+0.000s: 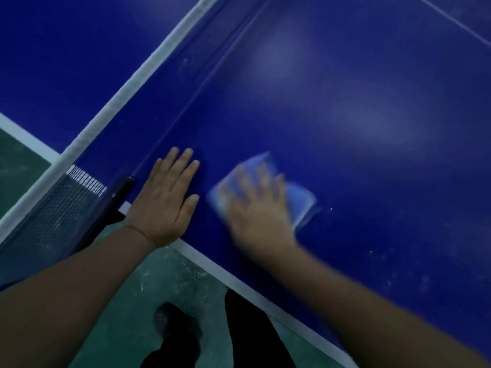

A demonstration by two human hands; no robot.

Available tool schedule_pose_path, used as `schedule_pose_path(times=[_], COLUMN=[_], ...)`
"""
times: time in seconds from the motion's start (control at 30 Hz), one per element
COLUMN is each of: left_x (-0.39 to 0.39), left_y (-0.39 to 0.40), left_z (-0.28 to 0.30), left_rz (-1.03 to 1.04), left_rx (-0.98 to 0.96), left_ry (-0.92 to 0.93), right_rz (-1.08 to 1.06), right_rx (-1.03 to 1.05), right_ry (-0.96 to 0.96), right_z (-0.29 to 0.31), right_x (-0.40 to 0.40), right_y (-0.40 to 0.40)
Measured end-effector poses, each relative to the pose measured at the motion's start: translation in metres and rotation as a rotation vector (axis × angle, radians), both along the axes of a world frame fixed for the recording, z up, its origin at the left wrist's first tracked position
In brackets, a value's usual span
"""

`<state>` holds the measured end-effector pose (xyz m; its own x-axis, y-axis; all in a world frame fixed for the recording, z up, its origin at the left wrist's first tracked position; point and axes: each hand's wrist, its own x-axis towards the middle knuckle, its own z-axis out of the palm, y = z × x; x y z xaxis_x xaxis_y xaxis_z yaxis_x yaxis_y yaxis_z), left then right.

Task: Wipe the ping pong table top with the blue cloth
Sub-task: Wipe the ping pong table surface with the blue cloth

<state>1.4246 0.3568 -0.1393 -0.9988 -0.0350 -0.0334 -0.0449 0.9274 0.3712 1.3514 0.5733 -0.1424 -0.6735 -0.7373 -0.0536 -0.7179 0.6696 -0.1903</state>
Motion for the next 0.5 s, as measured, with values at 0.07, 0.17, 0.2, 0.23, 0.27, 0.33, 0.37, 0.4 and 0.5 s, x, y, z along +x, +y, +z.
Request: schedule_pose_path(times=[0.07, 0.17, 0.2, 0.23, 0.27, 0.33, 0.37, 0.4, 0.5], left_x=[0.001, 0.0, 0.0, 0.0, 0.0, -0.001, -0.002, -0.003, -0.003], left_y=[-0.002, -0.003, -0.003, -0.004, -0.004, -0.005, -0.005, -0.004, -0.003], left_z=[-0.004, -0.006, -0.006, -0.006, -0.005, -0.002, 0.0, 0.002, 0.005], left_rz=[-0.053, -0.103, -0.113, -0.122, -0.129, -0.133, -0.131, -0.128, -0.124], left_rx=[-0.059, -0.097, -0.095, -0.088, -0.08, -0.065, -0.055, -0.045, -0.014], left_ry=[0.013, 0.024, 0.024, 0.02, 0.013, -0.004, -0.013, -0.018, -0.034], right_rz=[0.246, 0.073, -0.105, -0.324, -0.553, -0.9, -0.956, -0.938, -0.495], right_rx=[0.006, 0.097, 0.146, 0.174, 0.155, 0.049, 0.04, 0.038, 0.028], right_ry=[-0.027, 0.046, 0.077, 0.065, 0.043, -0.026, -0.025, 0.018, 0.044], right_z=[0.002, 0.005, 0.006, 0.008, 0.011, 0.016, 0.015, 0.011, -0.002], right_x=[0.039, -0.045, -0.081, -0.115, -0.141, -0.157, -0.144, -0.12, 0.005], right_y=[0.019, 0.075, 0.094, 0.111, 0.125, 0.123, 0.107, 0.086, 0.024])
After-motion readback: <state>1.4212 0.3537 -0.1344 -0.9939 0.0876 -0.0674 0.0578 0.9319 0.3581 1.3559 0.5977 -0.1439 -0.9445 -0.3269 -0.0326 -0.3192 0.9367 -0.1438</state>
